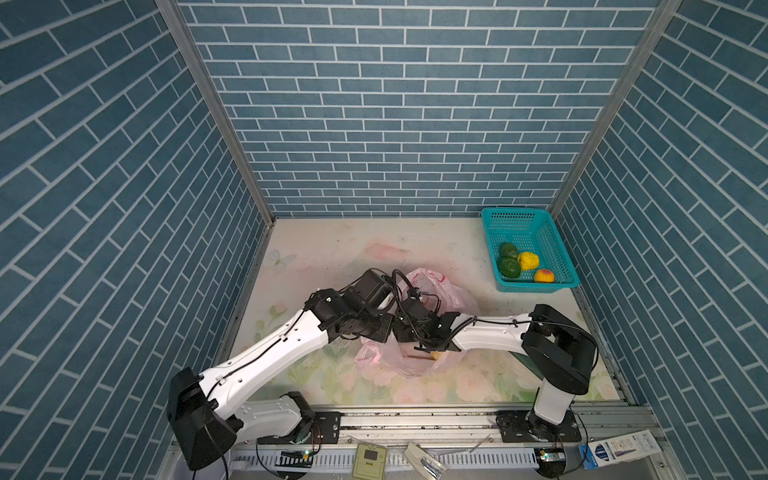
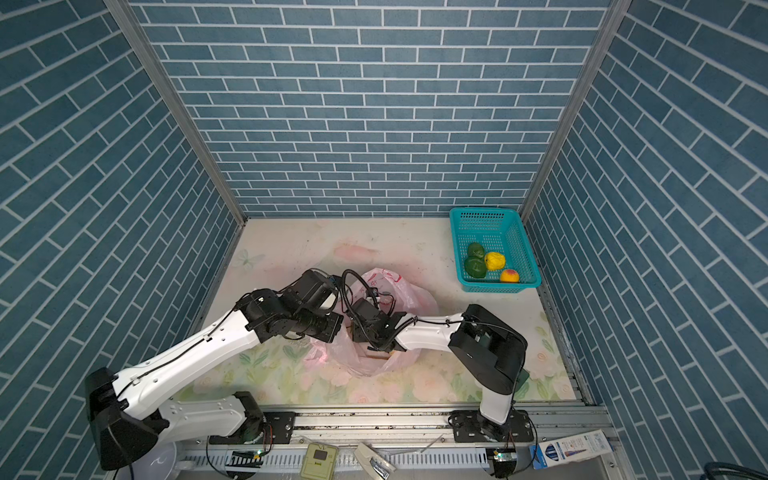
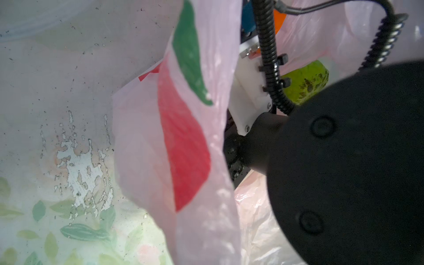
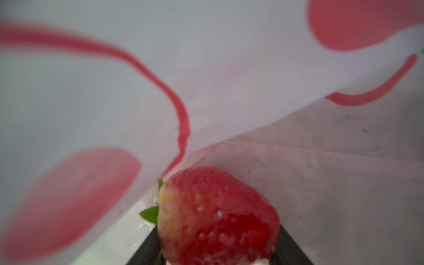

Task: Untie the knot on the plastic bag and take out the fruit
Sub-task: 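Close the right gripper on the red strawberry in the bag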

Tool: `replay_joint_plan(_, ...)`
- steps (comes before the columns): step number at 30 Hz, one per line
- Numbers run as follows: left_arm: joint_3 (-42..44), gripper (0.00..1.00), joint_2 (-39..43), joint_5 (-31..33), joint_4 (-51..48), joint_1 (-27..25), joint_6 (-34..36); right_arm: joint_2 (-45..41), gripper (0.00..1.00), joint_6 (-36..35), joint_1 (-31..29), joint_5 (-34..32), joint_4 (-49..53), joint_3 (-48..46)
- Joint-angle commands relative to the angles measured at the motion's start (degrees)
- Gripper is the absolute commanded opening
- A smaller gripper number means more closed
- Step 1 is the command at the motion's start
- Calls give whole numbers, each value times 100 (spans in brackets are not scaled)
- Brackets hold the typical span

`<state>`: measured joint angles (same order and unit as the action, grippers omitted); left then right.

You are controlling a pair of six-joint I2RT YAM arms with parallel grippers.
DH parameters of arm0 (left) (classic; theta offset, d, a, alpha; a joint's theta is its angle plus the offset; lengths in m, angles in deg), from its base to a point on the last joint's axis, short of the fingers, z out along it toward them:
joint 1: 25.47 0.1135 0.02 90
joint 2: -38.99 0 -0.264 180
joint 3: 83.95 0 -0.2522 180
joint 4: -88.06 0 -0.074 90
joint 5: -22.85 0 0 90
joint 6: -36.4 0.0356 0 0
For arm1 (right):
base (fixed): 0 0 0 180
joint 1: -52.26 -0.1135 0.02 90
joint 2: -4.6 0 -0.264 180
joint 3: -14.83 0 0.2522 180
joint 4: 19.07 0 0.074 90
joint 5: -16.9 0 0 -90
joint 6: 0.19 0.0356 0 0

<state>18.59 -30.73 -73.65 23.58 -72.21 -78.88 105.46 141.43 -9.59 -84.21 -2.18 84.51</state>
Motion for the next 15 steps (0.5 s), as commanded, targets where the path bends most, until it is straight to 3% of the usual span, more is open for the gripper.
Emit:
replay_joint_plan(1,-11,0,93,62,206,25,-38,-335,50,81,32,-178,240,-229)
replay_joint_plan(15,104,0,239,158,630,25,-232,-1180,46,156,94,264,-235,-1009)
